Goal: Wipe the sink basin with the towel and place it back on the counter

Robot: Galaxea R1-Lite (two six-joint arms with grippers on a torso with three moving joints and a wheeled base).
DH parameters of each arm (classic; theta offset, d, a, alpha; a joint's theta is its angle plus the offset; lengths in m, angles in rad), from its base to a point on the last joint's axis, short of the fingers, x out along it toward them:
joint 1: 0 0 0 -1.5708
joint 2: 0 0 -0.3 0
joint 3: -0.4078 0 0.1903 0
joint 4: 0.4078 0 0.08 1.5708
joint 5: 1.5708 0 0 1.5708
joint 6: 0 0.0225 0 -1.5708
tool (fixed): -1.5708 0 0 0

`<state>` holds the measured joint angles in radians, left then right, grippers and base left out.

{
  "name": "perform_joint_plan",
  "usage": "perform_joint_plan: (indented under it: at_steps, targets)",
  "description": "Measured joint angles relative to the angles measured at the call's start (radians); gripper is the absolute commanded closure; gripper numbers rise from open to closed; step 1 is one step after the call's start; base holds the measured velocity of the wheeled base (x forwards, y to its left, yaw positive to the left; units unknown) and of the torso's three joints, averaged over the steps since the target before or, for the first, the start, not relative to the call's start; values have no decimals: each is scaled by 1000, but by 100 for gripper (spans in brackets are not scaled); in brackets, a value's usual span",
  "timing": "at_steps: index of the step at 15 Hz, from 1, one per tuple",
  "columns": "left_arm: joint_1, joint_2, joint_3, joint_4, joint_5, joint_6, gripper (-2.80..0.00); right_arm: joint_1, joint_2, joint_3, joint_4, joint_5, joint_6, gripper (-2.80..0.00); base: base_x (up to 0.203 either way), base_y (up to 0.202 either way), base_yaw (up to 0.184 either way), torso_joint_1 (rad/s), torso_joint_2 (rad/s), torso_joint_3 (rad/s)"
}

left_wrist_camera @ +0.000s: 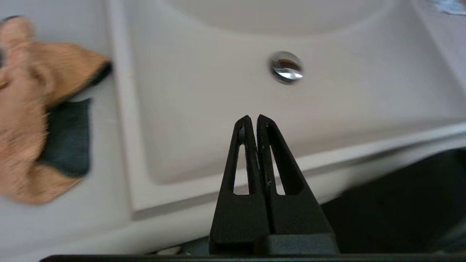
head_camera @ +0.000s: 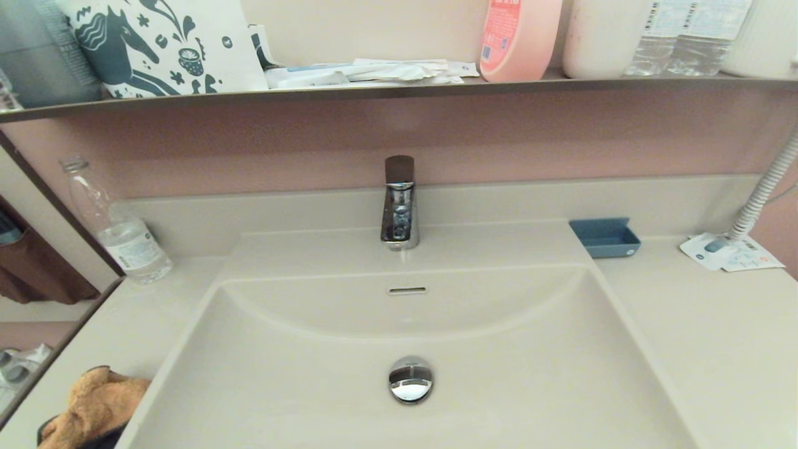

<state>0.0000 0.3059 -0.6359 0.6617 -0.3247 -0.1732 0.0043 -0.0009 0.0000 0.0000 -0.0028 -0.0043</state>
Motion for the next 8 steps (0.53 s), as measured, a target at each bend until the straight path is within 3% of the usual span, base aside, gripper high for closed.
perform_joint_plan:
  at_steps: [2,6,8]
  targets:
    - [-2,-79,81,-62,63,4,0,0,0,0,0,0,0,0,0,0,0,0,0,0]
    - [-2,-175,265,-356,241,61,0,0,0,0,0,0,0,0,0,0,0,0,0,0]
    - [-2,-229,329,-413,271,104,0,0,0,0,0,0,0,0,0,0,0,0,0,0]
